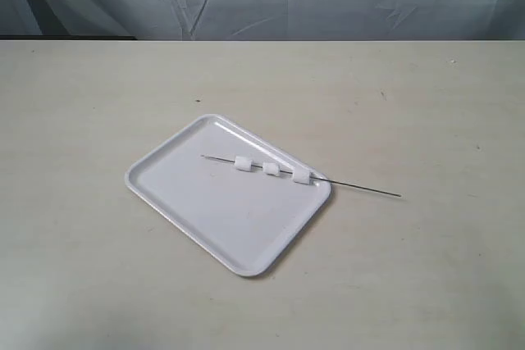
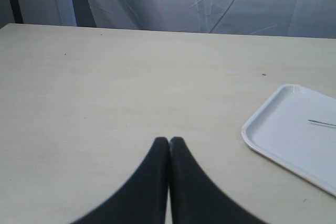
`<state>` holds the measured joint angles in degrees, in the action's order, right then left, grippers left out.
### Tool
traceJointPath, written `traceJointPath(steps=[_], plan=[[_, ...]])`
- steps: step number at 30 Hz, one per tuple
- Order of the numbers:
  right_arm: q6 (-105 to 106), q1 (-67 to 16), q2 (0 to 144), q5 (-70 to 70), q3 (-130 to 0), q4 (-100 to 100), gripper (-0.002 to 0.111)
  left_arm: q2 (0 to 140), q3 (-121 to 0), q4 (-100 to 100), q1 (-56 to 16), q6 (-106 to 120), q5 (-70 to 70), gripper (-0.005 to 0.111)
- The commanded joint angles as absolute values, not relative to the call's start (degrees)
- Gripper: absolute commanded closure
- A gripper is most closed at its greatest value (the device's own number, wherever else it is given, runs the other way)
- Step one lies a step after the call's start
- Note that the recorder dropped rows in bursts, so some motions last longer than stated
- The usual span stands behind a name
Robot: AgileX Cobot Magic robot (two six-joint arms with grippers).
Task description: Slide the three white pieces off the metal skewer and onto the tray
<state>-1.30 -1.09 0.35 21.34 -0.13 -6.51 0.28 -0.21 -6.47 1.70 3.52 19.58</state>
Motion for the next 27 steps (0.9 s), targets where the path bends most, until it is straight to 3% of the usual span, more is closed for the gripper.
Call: traceJointPath(steps=[1, 16, 22, 27], plan=[[-1.3, -1.2, 0.0, 20.7, 0.0, -6.9, 0.108, 0.0, 0.0, -6.4, 1.7, 3.2, 19.3, 0.107], [-1.3, -1.2, 0.0, 19.5, 0.0, -7.0, 0.108, 0.0, 0.0, -3.9, 1.7, 3.2, 18.3, 0.107], [-1.3, -1.2, 0.0, 1.0, 0.0, -6.9, 0.108, 0.0, 0.0, -3.6, 1.7, 3.2, -7.7, 0.107], [-1.3, -1.2, 0.0, -4.7, 0.0, -6.9, 0.108, 0.0, 0.0, -3.6, 1.7, 3.2, -18.3, 0.107]])
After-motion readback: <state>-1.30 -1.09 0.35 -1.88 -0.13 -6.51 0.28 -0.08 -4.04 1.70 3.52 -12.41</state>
